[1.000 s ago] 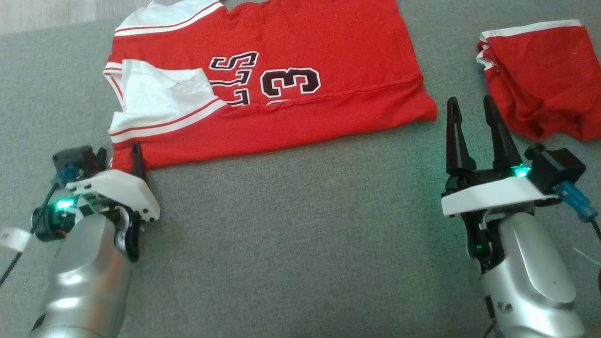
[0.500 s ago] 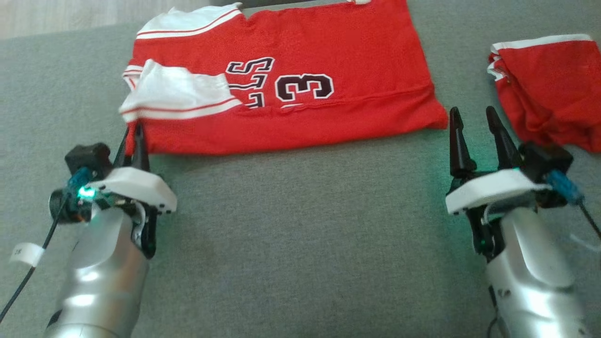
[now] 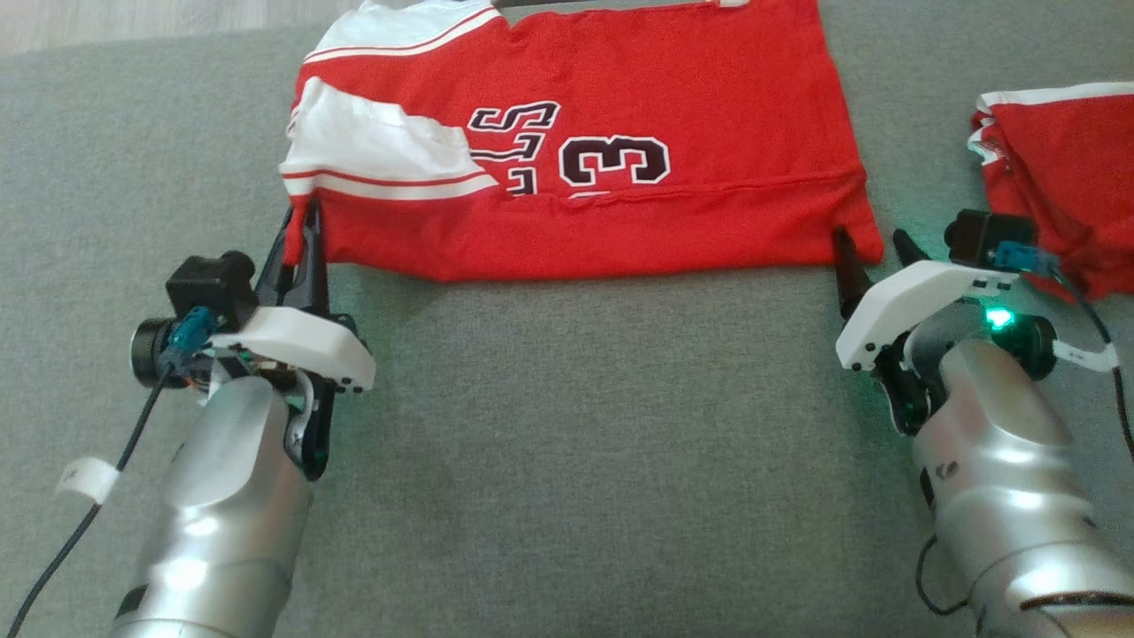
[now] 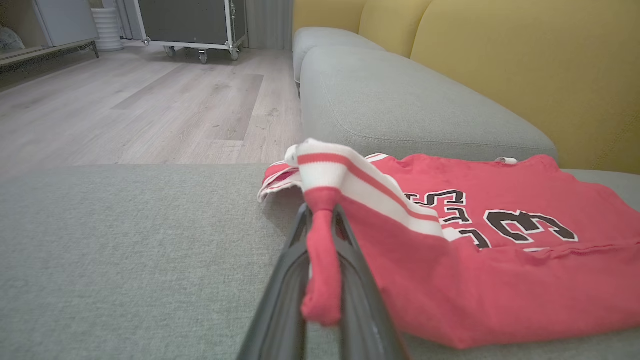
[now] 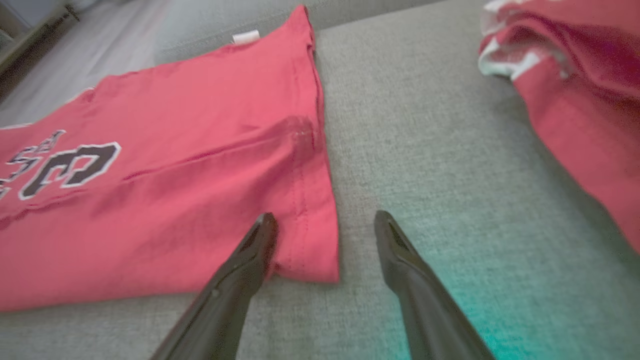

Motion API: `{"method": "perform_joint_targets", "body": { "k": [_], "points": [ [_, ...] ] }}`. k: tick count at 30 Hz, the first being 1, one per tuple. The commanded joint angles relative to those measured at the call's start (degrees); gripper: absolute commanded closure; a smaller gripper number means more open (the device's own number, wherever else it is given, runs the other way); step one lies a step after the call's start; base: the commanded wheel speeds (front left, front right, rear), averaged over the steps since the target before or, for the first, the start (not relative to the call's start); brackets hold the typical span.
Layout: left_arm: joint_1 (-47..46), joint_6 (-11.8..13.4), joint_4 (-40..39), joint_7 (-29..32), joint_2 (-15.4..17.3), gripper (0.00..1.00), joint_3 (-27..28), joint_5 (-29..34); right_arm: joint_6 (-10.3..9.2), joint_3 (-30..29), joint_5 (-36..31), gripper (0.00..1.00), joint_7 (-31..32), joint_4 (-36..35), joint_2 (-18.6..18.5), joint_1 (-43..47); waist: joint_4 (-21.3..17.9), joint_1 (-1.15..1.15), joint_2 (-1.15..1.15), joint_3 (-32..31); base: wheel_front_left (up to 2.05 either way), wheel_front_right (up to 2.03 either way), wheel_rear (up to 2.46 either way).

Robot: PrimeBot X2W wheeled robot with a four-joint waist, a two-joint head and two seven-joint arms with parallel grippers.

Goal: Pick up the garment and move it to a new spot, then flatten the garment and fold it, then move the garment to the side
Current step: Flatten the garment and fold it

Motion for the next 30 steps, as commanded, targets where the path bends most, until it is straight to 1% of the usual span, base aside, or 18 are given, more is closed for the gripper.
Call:
{"method": "perform_joint_targets", "body": {
  "k": [1, 4, 8, 9, 10, 11, 14, 21, 26, 30],
  "points": [
    [-0.87, 0.27, -1.93, -0.7, 1.24, 1.0, 1.2, 0.74, 0.12, 0.97, -0.7, 0.0, 0.0, -0.24, 0.47, -2.14, 0.24, 0.0, 0.0, 0.06, 0.0, 0.0, 0.0],
    [-0.67, 0.29, -2.41, -0.71, 1.0, 1.0, 0.94, 0.84, 0.12, 1.72, -0.99, 0.0, 0.24, 4.19, 0.47, -3.84, 0.71, 0.0, 0.0, 0.18, 0.0, 0.0, 0.0],
    [-0.35, 0.32, -2.31, -0.71, 0.98, 1.0, 0.78, 0.8, 0.12, 3.51, -0.78, 0.0, -0.56, 8.08, 0.47, -5.21, 1.07, 0.0, 0.0, 0.11, 0.0, 0.0, 0.0],
    [-0.22, 0.33, -2.15, -0.71, 1.04, 1.0, 0.74, 0.78, 0.12, 4.09, -0.73, 0.5, -0.76, 8.71, 0.47, -5.42, 1.09, 0.0, 0.0, 0.05, 0.0, 0.0, 0.0],
    [-0.11, 0.33, -2.0, -0.71, 1.1, 1.0, 0.71, 0.75, 0.12, 4.71, -0.79, 0.91, -1.07, 9.18, 0.47, -5.58, 1.08, 0.0, 0.0, 0.01, 0.0, 0.0, 0.0],
    [-0.01, 0.32, -1.81, -0.71, 1.17, 1.0, 0.68, 0.7, 0.12, 5.23, -0.95, 1.0, -1.49, 9.56, 0.47, -5.7, 1.07, 0.0, 0.0, -0.02, 0.0, 0.0, 0.0],
    [0.33, 0.25, -1.16, -0.71, 1.37, 1.0, 0.58, 0.54, 0.12, 5.5, -1.53, 1.0, -3.7, 10.29, 0.47, -5.98, 0.89, 0.0, 0.0, -0.36, 0.0, 0.0, 0.0],
    [1.8, 0.34, 0.61, -0.65, 2.19, 1.0, 0.4, 0.13, 0.12, 3.17, -3.16, 1.0, -8.51, 11.39, 0.47, -5.9, -0.13, 0.0, 0.0, -2.35, 0.0, 0.0, 0.0],
    [3.51, 0.45, 1.4, -0.64, 3.15, 1.0, 0.63, -0.4, 0.12, 2.72, -4.47, 1.0, -10.1, 11.78, 0.47, -5.04, -1.4, 0.0, 0.0, -4.62, 0.0, 0.0, 0.0],
    [5.28, 0.41, 1.78, -0.35, 3.73, 1.0, 0.42, -0.66, 0.12, 3.31, -3.27, 1.0, -10.34, 12.0, 0.47, -3.92, -2.12, 0.0, 0.0, -6.98, 0.0, 0.0, 0.0]
  ]
}}
